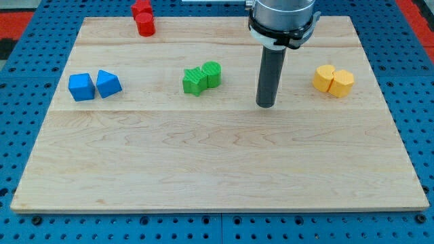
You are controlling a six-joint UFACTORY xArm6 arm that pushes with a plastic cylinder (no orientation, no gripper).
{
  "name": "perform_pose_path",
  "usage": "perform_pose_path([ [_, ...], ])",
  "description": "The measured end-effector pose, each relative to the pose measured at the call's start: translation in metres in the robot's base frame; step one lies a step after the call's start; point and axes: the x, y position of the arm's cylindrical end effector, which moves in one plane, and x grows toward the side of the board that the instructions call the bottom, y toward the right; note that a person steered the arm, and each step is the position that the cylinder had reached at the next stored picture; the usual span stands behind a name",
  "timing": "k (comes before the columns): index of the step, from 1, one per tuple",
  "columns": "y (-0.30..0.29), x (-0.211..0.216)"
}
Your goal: Nudge yellow hexagon along with yellow heart a bit up
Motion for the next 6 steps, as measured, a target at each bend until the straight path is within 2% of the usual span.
perform_pose_path([
  [1, 0.000, 0.010],
  [2, 0.017, 0.040],
  [4, 0.159, 0.026],
  [5, 0.165, -0.006],
  [6, 0.161, -0.064],
])
